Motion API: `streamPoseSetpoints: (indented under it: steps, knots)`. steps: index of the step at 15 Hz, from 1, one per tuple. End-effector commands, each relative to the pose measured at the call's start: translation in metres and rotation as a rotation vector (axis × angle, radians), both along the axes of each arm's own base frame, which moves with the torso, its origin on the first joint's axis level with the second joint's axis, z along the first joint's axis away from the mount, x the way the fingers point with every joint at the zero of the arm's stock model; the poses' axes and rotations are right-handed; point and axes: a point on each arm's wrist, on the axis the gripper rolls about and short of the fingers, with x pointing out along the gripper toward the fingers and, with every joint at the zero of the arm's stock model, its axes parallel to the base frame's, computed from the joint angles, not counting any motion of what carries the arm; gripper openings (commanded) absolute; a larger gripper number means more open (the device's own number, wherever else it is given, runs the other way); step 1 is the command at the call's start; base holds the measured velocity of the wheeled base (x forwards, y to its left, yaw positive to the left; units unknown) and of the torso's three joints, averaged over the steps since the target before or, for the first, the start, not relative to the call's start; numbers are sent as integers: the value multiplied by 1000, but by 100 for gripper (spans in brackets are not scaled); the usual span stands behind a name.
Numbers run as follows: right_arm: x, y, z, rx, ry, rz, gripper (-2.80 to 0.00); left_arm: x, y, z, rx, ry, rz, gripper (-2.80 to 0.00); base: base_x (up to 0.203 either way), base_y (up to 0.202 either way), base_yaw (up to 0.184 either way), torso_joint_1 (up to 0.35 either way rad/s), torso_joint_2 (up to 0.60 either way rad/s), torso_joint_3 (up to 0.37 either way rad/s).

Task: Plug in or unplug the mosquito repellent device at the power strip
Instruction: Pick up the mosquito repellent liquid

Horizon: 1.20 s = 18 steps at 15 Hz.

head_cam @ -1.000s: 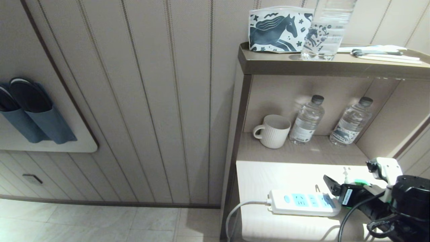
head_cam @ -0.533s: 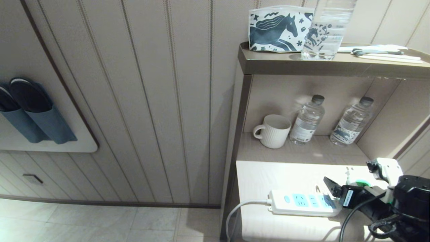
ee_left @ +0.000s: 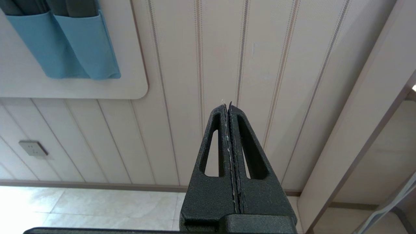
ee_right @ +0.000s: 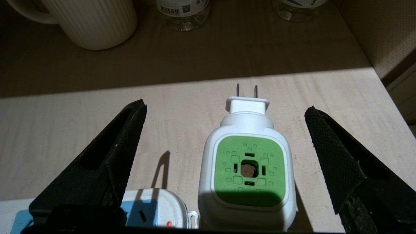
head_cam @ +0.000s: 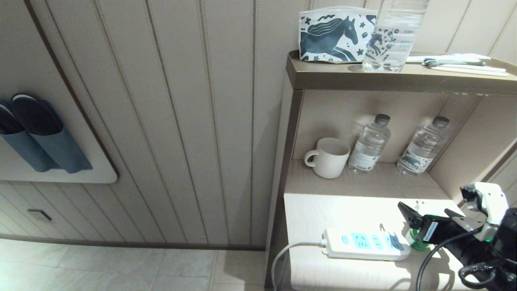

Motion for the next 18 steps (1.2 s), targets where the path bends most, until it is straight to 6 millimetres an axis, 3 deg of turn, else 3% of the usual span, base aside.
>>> streamPoseSetpoints:
  steps: [1, 18]
  knots:
    - [0, 0, 5, 2, -43, -1, 0, 0, 0, 0, -1, -1, -1, -280, 0, 0, 0, 0, 0, 0]
    - [-4, 2, -7, -7, 84, 8, 0, 0, 0, 0, 2, -3, -1, -280, 0, 0, 0, 0, 0, 0]
